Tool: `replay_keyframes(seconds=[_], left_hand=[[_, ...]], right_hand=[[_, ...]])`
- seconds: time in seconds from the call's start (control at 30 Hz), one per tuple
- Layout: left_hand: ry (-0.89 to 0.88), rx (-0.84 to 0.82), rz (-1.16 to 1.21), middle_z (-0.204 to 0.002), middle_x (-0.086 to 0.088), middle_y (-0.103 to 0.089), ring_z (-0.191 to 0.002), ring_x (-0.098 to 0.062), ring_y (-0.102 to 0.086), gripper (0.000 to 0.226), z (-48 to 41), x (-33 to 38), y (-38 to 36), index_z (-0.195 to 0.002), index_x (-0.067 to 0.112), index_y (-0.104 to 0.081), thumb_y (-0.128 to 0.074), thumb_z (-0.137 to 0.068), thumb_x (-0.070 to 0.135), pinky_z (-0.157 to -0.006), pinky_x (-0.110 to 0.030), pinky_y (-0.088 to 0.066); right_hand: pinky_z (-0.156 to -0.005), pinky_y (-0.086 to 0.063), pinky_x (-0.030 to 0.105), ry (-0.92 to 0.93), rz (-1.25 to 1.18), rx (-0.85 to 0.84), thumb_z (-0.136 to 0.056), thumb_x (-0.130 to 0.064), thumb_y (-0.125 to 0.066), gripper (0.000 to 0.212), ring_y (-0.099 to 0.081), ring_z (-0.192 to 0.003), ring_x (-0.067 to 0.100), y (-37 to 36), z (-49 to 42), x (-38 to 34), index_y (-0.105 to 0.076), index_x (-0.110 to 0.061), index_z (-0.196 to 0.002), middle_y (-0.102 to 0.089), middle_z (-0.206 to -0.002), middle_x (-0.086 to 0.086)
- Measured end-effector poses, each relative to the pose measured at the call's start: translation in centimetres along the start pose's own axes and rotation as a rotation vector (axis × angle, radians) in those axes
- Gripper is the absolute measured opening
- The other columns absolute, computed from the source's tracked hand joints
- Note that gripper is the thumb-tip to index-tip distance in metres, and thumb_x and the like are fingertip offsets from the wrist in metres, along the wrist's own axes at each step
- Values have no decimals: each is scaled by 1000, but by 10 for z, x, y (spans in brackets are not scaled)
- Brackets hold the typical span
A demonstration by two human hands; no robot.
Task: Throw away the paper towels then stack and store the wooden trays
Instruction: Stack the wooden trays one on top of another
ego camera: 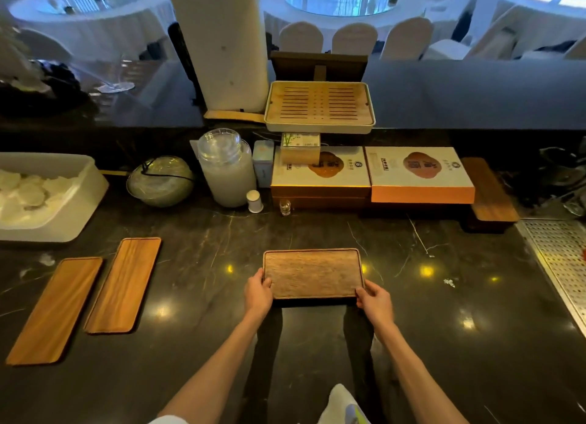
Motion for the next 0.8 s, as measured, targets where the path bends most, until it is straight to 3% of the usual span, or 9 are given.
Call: replay_keyframes(seconds=[0.17, 0.27, 0.33, 0.4, 0.5, 0.8], left_hand=[[52, 25, -196, -112, -6, -39, -109, -22, -52, 26, -17, -1, -11, -120, 12, -58, -44, -98, 12, -100, -32, -41], [42, 44, -219, -109, -4, -37, -107, -20, -49, 25, -19, -2, -14, -119, 10, -57, -45, -98, 11, -100, -33, -41], [38, 60, -240, -110, -5, -39, -108, -21, -50, 24, -21, -1, -15, -119, 11, -58, -45, -98, 11, -99, -34, -42], [32, 60, -257, -113, -8, -43, -109, -23, -50, 24, -21, -1, -15, -118, 12, -59, -46, -97, 11, -98, -34, -42], [16, 59, -267, -111, -8, -44, -109, -22, -49, 24, -21, -7, -15, -117, 12, -60, -47, -97, 10, -94, -31, -40], [-41, 63, -216, -106, -4, -43, -103, -16, -45, 27, -18, -11, -18, -123, 15, -57, -47, -97, 13, -93, -29, -40]], right_hand=[[-83, -53, 34, 75, 198, 67, -96, -11, -53, 36, -64, -87, 15, -2, -13, 7, -56, -15, -132, -72, -98, 0], [-85, -56, 40, 142, 273, 91, -96, -16, -55, 34, -68, -91, 22, -3, -14, 8, -59, -18, -129, -71, -102, 7], [-91, -54, 43, 122, 332, 121, -95, -20, -56, 37, -64, -95, 25, -3, -16, 11, -57, -14, -131, -61, -112, 12], [-94, -50, 35, 125, 346, 151, -95, -21, -57, 39, -58, -96, 18, -2, -14, 13, -56, -13, -133, -52, -115, 8], [-86, -44, 26, 140, 347, 179, -95, -22, -58, 39, -55, -91, 10, -2, -12, 13, -56, -14, -133, -48, -113, 3], [-89, -43, 24, 105, 260, 170, -95, -18, -57, 42, -53, -100, 10, -3, -14, 20, -52, -16, -136, -46, -118, 0]])
Point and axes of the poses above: each hand's wrist, its own z-axis away from the middle knuckle, its own y-axis out of the back of the hand, x = y × z, the point moved 4 cm from there along -z, towards the middle knuckle
